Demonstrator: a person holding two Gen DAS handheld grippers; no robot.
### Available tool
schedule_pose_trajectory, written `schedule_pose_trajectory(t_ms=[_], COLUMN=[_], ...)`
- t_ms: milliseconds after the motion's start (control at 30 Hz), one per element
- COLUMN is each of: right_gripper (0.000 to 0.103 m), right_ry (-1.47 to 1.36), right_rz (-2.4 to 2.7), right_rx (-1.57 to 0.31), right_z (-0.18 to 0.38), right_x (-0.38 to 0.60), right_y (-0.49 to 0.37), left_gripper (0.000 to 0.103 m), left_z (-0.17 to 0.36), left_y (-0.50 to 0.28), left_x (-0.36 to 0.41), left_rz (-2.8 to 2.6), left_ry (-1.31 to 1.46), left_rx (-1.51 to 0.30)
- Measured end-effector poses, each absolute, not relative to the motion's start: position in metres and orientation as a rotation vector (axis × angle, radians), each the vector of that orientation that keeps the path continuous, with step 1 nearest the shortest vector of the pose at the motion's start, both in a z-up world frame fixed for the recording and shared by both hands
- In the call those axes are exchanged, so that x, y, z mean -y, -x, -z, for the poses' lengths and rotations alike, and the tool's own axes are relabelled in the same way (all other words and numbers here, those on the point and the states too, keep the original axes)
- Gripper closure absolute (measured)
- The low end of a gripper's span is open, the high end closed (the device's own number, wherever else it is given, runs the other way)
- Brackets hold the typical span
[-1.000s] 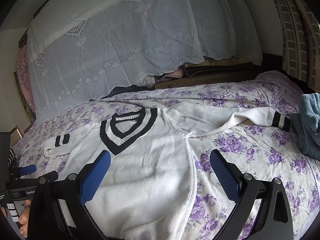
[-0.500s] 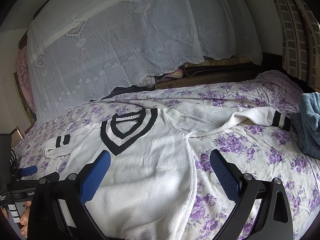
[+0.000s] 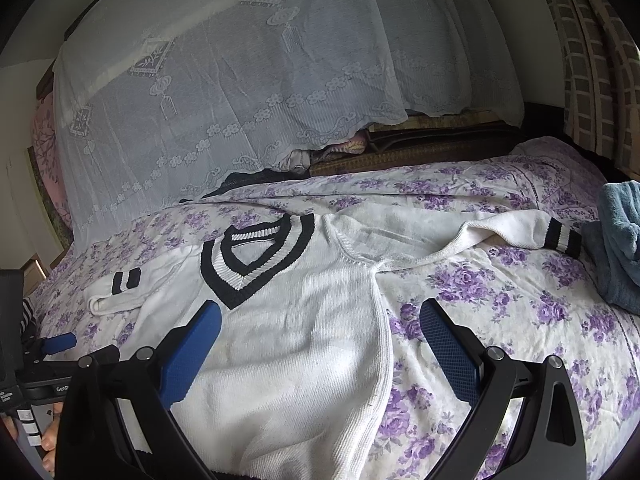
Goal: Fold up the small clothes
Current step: 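Lower both grippers onto the striped sweater hem and grasp it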
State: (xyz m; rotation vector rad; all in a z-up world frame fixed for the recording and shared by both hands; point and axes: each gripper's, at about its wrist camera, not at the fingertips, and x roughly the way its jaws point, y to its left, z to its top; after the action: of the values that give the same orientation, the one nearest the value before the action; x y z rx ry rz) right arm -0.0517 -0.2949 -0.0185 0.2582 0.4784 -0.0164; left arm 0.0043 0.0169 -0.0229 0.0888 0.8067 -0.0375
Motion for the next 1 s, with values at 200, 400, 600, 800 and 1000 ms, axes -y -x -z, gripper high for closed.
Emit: schedule_pose_trajectory(t_ms=[200,400,600,800,1000], right_gripper=[0.003,0.003,0.003,0.003,0.003], right_ry=[-0.305,-0.344,-0.424,-0.519,-0.560], right_rz=[0.017,0.000,-0.067,-0.159,-0.287], right_rx=[-0.511,-0.542,-0.644,-0.729,-0.765], right_z=[0.030,0.042,0.069,0.091,0.100], right_x=[0.308,0.318,0.328,0.330,0.319], right_y=[0.055,0.060,0.072,0.087,0.123], left_gripper=[0.004,0.004,0.004,0.004,0.004], left_z=[0.034,0.048,0.069,0.077,0.075], left_y=[0.007,0.013,0.023,0.023,0.042], left_x=[-0.032,-0.045,-0.055,-0.068,-0.066], left_rz=[0.085,0.171,0.345,0.477,0.651], left_ry=[-0.048,0.020,0.143,0.282,0.260], left_rx=[-0.858,-0.931,-1.016,-1.051,-1.086])
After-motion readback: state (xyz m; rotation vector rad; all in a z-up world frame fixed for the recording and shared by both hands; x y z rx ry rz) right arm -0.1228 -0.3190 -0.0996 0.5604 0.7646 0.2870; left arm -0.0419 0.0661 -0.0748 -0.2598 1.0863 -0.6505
